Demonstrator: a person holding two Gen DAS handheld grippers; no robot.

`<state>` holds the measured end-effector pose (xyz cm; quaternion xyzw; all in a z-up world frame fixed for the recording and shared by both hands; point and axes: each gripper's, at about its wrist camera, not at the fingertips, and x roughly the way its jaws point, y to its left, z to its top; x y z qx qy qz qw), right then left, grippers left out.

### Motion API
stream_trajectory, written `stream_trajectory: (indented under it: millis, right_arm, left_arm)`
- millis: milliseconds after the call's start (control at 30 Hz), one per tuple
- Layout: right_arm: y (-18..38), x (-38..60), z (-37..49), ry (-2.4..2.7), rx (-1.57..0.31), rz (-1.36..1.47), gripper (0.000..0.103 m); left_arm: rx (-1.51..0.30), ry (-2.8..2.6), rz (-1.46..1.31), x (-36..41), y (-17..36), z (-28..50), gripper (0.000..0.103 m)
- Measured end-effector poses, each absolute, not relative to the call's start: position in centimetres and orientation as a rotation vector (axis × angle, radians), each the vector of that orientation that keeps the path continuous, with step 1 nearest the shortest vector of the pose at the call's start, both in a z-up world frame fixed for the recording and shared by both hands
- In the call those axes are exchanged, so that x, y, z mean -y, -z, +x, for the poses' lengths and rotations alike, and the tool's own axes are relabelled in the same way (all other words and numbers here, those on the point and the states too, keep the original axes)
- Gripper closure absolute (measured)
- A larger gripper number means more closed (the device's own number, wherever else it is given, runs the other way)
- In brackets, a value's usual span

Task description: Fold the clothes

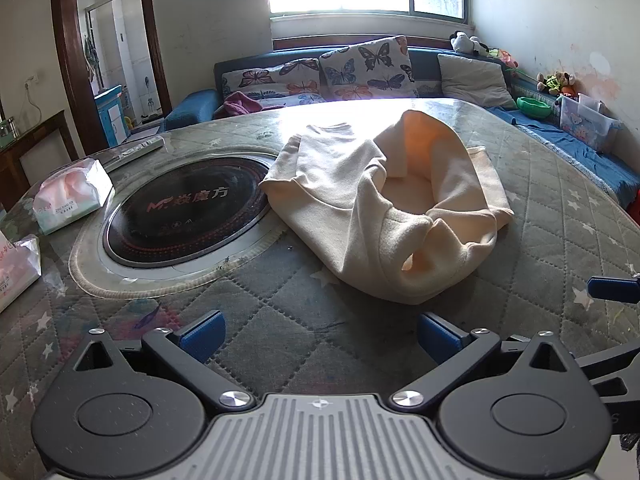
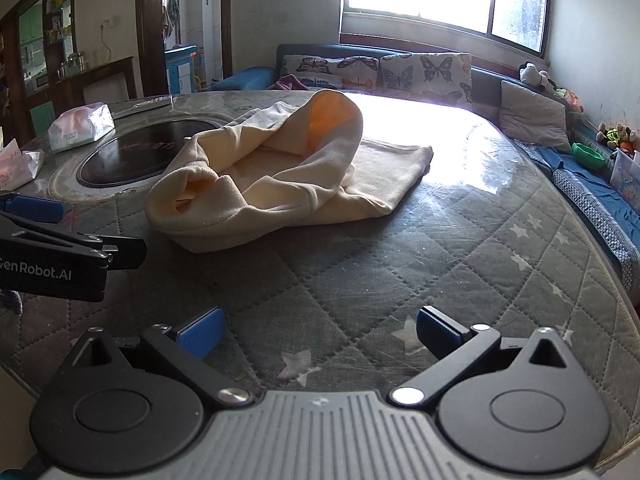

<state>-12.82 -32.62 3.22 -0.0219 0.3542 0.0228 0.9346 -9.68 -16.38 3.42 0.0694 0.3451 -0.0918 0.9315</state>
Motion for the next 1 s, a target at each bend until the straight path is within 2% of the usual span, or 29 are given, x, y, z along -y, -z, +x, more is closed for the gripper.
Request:
stream_trajectory:
  millis: [1000]
  right_arm:
    - [-3.31, 32.60, -12.72, -0.042, -0.722, -0.035, 0.000]
  left_arm:
    - [-0.717, 0.188, 0.135, 16.51, -3.27, -9.58, 0.000]
